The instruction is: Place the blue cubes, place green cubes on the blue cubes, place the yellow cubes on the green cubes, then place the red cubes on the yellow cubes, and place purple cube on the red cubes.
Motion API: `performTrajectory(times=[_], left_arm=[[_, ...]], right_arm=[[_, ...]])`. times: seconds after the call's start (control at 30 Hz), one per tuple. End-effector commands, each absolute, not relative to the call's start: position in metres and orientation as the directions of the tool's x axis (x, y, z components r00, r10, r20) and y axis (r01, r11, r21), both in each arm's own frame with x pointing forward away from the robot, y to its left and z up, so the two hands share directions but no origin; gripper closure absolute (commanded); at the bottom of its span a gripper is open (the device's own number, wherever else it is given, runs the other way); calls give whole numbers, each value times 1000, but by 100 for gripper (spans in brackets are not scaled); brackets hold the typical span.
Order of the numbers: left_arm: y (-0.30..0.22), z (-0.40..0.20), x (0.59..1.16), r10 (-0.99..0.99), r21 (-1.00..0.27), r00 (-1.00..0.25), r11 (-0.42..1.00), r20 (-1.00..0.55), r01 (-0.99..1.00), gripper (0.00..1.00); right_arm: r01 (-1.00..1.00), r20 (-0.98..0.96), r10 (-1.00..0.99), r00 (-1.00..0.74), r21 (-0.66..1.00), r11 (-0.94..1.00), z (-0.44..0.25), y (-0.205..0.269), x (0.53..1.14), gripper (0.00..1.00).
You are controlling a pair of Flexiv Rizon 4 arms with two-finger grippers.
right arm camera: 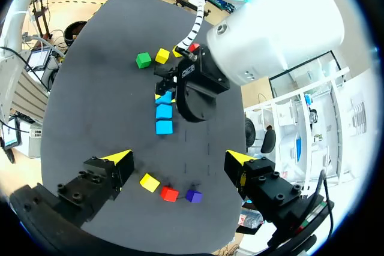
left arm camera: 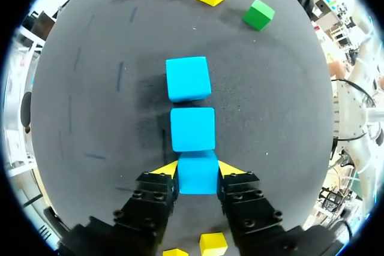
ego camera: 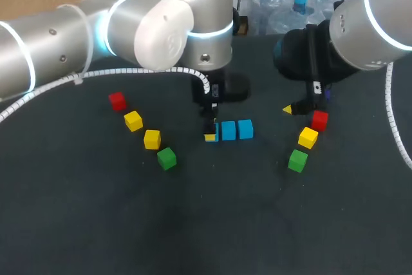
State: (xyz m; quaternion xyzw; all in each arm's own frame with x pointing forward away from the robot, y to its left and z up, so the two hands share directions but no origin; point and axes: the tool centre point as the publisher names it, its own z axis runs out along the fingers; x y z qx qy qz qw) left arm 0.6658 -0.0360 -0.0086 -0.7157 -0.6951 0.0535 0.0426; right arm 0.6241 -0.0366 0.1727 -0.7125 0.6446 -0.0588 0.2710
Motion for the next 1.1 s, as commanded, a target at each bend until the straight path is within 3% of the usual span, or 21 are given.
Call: performTrajectory(times=[0.03,0.73,0.77,0.83,0.93,0.97,1.1], left_arm=[[-40,-8,670,1000,-146,31,-32,-5,989,100],[-37,-10,671,999,-150,33,-31,7,988,100],[-36,-10,670,1000,-151,29,-28,6,988,95],[-36,-10,670,1000,-150,24,-23,7,988,67],[-36,-9,670,1000,-148,17,-16,7,989,47],[-36,-9,671,1000,-148,16,-14,8,989,27],[-36,-8,671,1000,-148,10,-9,8,989,7]], right_arm=[[-884,-266,-951,160,-468,-18,171,-36,623,0],[-884,-266,-951,160,-468,-18,171,-36,623,0],[-884,-266,-951,160,-468,-18,171,-36,623,0],[-884,-266,-951,160,-468,-18,171,-36,623,0],[-884,-266,-951,160,-468,-18,171,-36,623,0],[-884,-266,-951,160,-468,-18,171,-36,623,0],[-884,-266,-951,160,-468,-18,171,-36,623,0]])
